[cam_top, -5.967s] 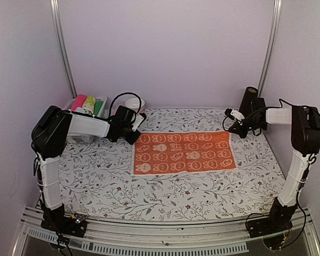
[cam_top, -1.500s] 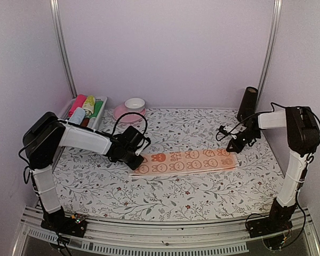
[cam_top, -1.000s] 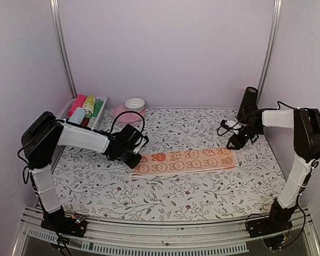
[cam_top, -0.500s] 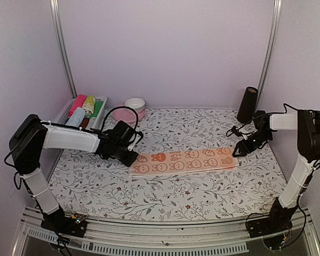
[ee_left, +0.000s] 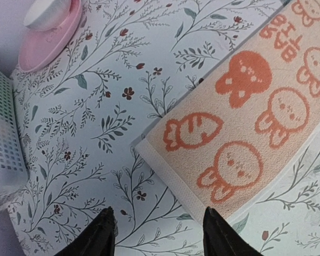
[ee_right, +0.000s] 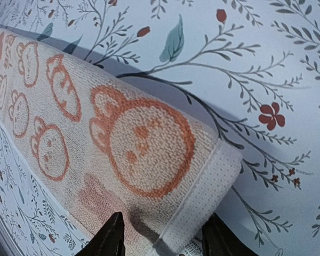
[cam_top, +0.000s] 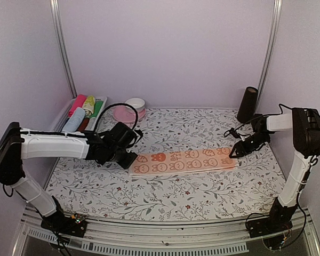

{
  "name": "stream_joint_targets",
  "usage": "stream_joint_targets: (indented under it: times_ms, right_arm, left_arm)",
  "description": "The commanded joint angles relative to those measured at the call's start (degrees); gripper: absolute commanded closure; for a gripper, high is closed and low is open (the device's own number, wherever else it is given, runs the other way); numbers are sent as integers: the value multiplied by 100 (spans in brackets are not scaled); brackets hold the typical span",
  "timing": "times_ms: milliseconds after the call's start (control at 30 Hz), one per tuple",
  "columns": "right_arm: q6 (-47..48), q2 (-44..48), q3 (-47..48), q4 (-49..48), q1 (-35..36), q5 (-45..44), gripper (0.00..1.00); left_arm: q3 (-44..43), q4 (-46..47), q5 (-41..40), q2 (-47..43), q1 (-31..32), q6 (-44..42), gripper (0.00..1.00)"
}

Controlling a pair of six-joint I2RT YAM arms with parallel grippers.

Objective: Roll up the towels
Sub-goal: Pick up the towel from the center of the board.

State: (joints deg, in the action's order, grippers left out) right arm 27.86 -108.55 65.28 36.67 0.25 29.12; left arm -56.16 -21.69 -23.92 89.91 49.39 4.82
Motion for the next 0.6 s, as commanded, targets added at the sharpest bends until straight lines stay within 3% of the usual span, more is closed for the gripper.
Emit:
stream_joint_targets:
  times_ms: [0,233,367,567]
  right_arm:
    - [-114,-357,-71,100,52,38,54]
    - [-166,-622,-111,77,72,89,72]
    - [-192,-709,-87,103,73,140,96]
    - [-136,-466,-2,180,-172,125,98]
  left_arm:
    - [133,-266,-373,-308,80,165,44]
    - [136,-360,-533,-472,110,178,43]
    - [157,-388,-592,-474,153,223,43]
    - [155,-406,-645,-462,210,269,43]
